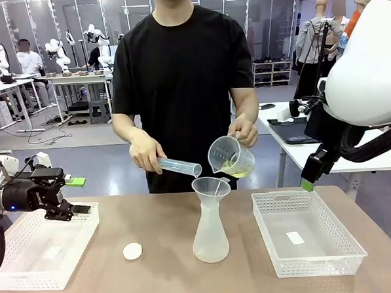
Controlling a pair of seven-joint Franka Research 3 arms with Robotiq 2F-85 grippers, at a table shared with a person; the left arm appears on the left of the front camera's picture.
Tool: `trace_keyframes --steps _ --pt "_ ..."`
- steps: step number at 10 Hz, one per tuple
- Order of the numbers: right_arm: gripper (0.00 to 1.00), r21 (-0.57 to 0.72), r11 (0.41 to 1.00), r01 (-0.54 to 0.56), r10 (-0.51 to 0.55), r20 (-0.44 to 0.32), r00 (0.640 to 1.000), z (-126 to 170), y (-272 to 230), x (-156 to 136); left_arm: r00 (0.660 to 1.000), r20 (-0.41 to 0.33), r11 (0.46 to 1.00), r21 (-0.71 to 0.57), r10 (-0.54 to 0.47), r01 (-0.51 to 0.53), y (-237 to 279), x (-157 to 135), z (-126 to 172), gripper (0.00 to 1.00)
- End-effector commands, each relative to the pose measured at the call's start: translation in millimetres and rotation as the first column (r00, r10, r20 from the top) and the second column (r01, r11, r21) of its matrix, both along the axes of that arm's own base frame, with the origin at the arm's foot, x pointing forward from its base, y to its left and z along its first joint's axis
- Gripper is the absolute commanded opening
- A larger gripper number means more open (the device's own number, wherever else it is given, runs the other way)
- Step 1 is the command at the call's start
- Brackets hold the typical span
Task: Prepare the solutions needed for the experiment.
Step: Once the solution is in the Big flask , pick up the Plastic Funnel and place it back into the right Organizing basket.
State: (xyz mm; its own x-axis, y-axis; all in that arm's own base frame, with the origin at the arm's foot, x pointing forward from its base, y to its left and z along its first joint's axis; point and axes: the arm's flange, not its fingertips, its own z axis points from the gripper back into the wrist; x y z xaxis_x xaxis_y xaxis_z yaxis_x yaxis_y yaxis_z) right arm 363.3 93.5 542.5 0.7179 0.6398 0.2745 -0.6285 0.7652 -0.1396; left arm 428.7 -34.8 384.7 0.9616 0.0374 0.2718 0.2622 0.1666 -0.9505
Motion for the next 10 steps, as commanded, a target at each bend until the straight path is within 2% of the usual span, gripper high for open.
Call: trace_keyframes --steps 1,6,7,8,10 --pt "0.79 0.011 1.000 -0.005 0.005 -0.017 1.000 0.2 -0.9 5.7 1.000 0.013 1.000 -0.004 -0.003 0.003 -0.3 0.1 1.7 1.00" --pt "0.79 0.003 1.000 0.000 0.000 -0.010 1.000 -3.2 -0.7 2.0 1.000 0.013 1.000 -0.004 -0.003 0.003 -0.3 0.1 1.7 1.00" --pt "0.79 0.192 0.977 0.095 -0.093 -0.022 0.995 -9.5 -10.1 7.4 1.000 0.013 1.000 -0.004 -0.003 0.003 -0.3 0.1 1.7 1.00" --pt "0.79 0.360 0.905 0.225 -0.203 -0.099 0.974 -15.2 -25.1 6.7 1.000 0.013 1.000 -0.004 -0.003 0.003 -0.3 0.1 1.7 1.00" --pt "0.79 0.518 0.716 0.469 -0.397 -0.250 0.883 -41.0 -50.0 -4.6 1.000 0.013 1.000 -0.004 -0.003 0.003 -0.3 0.1 1.7 1.00"
